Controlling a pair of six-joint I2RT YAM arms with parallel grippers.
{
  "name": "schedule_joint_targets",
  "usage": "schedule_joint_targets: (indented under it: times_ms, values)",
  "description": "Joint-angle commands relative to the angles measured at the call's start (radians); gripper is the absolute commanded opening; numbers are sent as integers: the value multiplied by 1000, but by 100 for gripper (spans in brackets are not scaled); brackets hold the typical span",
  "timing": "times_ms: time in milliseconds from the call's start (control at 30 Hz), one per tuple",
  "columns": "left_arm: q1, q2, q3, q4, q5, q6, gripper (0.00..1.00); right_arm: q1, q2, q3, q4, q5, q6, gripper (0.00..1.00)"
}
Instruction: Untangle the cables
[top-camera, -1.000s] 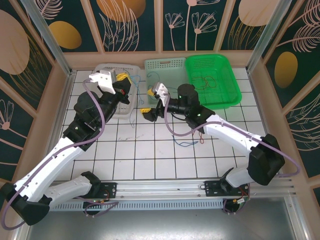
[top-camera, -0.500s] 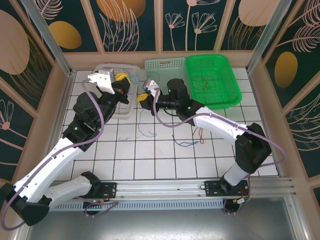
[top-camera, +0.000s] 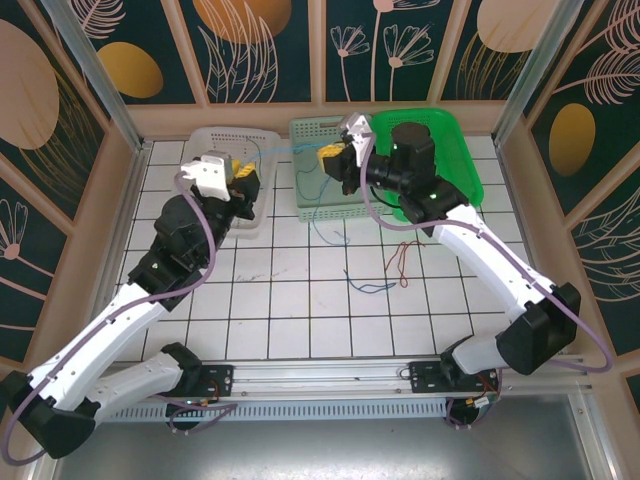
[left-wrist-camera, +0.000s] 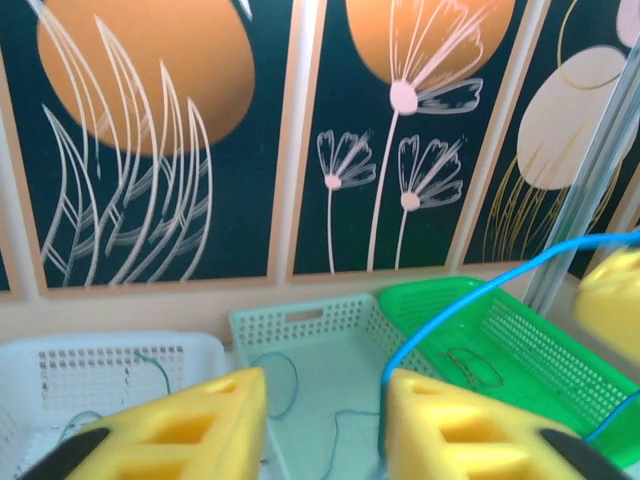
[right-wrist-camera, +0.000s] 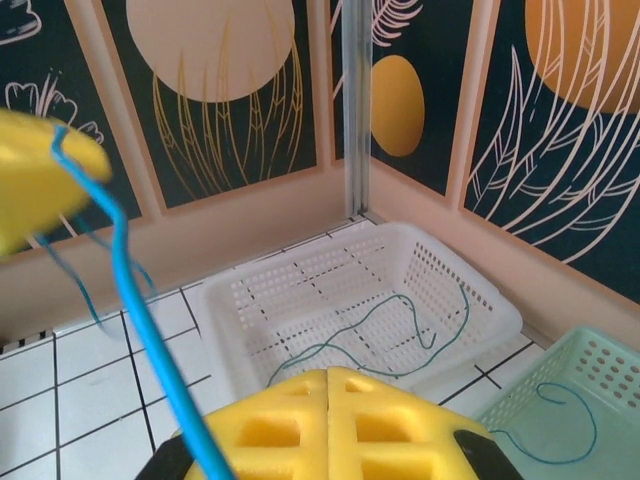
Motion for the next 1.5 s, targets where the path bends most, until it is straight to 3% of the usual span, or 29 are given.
schedule_joint_targets:
  times_ms: [0,233,267,433,800,1067,1467]
  values:
    - [0,22,-18,-22,-27,-7,43,-13,-9,54,-124,-18,-4,0]
    - [-1,2,-65,18,-36,-19,55,-18,47,134,-162,-3,26,0]
    - [-1,1,-65,12,-39,-21,56,-53,51,143,-157,-1,36,0]
    - [0,-4,-93,-4,-48,-20,57,-106,62,175,-143,-35,94,0]
    - [0,5,-160,17,-56,-50,58,-110,41,214,-168,-62,108,0]
    - [-1,-16,-189,207,-20,-45,81,-110,42,213,-206,-135,103,0]
    - [-1,111,-171,452,158,-100,85,-109,36,182,-197,-255,108,0]
